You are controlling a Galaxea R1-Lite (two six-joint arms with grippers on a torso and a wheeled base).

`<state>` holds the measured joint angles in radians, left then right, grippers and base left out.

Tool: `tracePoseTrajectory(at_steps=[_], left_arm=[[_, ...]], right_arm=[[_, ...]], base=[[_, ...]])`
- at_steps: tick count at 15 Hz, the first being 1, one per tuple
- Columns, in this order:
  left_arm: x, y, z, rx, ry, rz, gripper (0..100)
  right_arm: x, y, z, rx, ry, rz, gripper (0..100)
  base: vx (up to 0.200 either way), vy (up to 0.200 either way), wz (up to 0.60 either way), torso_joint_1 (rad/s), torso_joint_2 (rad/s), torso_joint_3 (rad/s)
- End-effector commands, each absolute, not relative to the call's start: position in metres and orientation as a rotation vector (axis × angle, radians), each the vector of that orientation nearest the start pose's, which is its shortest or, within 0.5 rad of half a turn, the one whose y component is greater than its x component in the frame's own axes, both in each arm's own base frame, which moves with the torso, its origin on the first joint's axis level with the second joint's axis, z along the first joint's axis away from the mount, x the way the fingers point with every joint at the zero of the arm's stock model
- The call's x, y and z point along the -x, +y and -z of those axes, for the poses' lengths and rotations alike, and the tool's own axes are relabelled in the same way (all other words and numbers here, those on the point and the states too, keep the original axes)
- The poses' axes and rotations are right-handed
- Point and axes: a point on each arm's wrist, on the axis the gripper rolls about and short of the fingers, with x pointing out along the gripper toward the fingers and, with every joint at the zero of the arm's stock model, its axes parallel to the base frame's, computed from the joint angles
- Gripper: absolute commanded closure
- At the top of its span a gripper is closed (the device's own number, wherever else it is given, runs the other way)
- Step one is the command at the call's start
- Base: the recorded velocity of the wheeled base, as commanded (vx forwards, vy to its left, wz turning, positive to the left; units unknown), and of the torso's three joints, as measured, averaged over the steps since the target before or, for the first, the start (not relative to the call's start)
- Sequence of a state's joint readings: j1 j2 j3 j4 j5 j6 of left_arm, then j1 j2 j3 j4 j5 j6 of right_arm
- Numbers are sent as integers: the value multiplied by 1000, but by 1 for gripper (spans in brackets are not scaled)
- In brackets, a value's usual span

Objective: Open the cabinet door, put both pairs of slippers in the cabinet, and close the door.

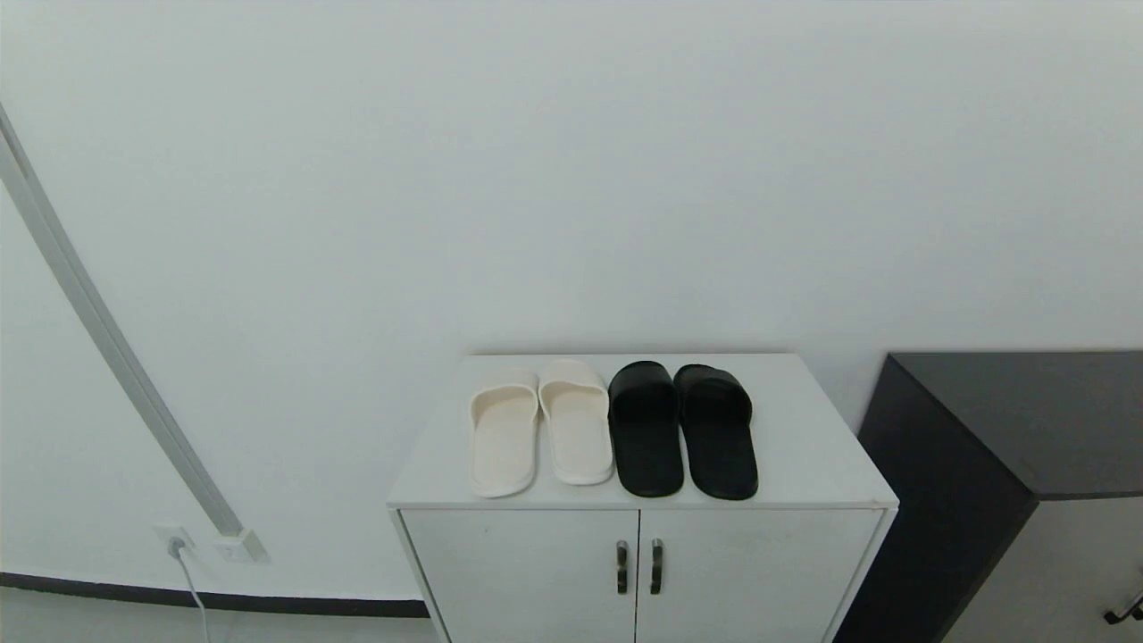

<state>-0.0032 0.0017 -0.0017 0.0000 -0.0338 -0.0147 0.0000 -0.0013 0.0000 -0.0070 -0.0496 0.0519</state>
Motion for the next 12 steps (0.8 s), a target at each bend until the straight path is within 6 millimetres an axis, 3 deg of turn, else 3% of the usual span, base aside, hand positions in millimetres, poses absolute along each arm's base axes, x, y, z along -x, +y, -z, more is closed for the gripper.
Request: tracePoseTrajectory(at_steps=[1,2,3,4,5,8,9,12], left_arm=[[23,-1,-76,14,0,37,100],[23,-1,-76,14,-1,38,100],[23,-1,-76,15,-1,35,100],[23,-1,-76,17,-1,35,100],[23,-1,-76,15,0,35,100],[23,-1,-76,12,-1,37,100],[23,-1,-76,12,0,38,100],[23,-1,-76,12,-1,37,100]], right_arm=[[23,-1,-76,-51,-9,47,0],[23,-1,-76,-49,-10,47,0],[27,-1,-93,-69,-77,45,0],[31,-2,-133,-159,-128,18,0],[25,-2,-147,-235,-72,-5,0],[0,3,-124,-184,189,-173,0],[-5,4,-125,-180,229,-199,0],[-55,13,-145,-85,343,-364,0]], base=[[0,0,0,0,0,0],[0,0,0,0,0,0],[0,0,0,0,0,0],[0,0,0,0,0,0],[0,0,0,0,0,0],[0,0,0,0,0,0],[0,0,0,0,0,0],[0,0,0,0,0,0]])
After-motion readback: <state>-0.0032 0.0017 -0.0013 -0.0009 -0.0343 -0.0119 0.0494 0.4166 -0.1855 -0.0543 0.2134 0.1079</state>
